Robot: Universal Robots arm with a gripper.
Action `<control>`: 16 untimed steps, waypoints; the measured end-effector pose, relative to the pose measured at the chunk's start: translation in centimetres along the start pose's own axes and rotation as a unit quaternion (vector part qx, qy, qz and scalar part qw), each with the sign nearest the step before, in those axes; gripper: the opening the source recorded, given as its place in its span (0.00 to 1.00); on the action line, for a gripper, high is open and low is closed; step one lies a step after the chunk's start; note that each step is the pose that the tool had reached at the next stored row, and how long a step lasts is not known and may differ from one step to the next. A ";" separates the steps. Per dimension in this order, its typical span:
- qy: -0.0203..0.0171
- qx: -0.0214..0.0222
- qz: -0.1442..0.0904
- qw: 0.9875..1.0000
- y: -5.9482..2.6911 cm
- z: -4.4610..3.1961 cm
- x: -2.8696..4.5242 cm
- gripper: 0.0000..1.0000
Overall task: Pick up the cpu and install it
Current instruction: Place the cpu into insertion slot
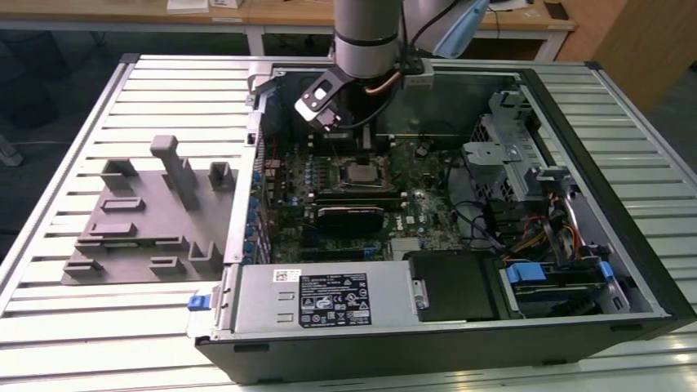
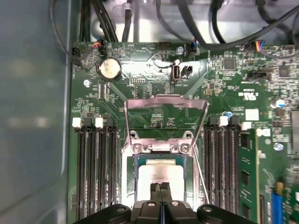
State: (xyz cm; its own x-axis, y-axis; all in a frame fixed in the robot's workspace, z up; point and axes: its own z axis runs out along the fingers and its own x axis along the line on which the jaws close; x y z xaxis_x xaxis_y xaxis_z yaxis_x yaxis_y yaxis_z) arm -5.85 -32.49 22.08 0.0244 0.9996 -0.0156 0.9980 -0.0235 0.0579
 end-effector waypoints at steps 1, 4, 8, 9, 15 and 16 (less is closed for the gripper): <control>0.000 0.000 0.000 1.000 0.02 -0.31 0.00 0.11; 0.000 0.000 0.000 1.000 0.08 -1.27 -0.02 0.11; 0.000 0.000 0.000 1.000 0.15 -2.54 -0.04 0.11; 0.000 0.000 0.000 1.000 0.17 -2.85 -0.04 0.11; -0.002 0.000 0.000 1.000 0.24 -4.01 -0.06 0.11; -0.002 0.000 0.000 1.000 0.24 -4.01 -0.06 0.11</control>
State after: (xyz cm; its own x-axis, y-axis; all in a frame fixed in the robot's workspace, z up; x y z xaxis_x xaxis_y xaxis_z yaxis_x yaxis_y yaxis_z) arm -5.85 -32.49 26.10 0.0243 0.9995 -0.0192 0.9980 -0.0232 0.0582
